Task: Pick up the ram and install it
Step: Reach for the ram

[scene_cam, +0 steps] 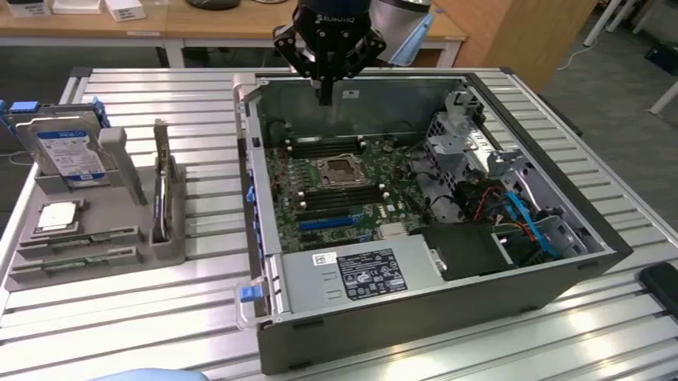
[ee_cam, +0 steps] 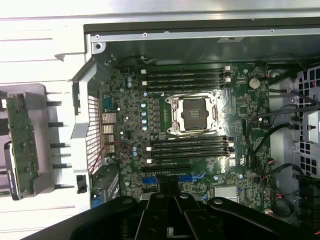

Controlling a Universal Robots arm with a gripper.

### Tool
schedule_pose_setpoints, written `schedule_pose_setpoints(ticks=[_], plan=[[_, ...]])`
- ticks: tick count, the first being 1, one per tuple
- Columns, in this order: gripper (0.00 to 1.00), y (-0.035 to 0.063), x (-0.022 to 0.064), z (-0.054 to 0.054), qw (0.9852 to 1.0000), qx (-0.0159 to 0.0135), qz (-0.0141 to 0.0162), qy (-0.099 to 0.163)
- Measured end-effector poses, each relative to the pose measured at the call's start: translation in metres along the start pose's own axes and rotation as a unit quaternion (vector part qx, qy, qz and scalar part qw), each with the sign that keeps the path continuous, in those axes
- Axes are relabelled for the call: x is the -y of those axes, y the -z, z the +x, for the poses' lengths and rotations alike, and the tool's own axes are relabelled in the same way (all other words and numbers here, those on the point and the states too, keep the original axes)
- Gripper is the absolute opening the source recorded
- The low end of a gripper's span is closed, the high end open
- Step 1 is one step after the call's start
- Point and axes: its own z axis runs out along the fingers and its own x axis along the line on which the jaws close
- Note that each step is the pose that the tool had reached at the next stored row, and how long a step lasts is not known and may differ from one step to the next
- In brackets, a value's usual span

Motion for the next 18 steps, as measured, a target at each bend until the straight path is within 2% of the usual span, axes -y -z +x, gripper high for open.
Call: schedule_pose_setpoints(ticks=[6,9,18], plan=[[0.1,-0.0001,0.0001,0.001,1.0,0.0,-0.0001,0.0],[0.1,-0.0001,0.0004,0.005,1.0,0.0,0.0,0.0],[0.1,-0.001,0.0026,0.035,1.0,0.0,0.0,0.0]])
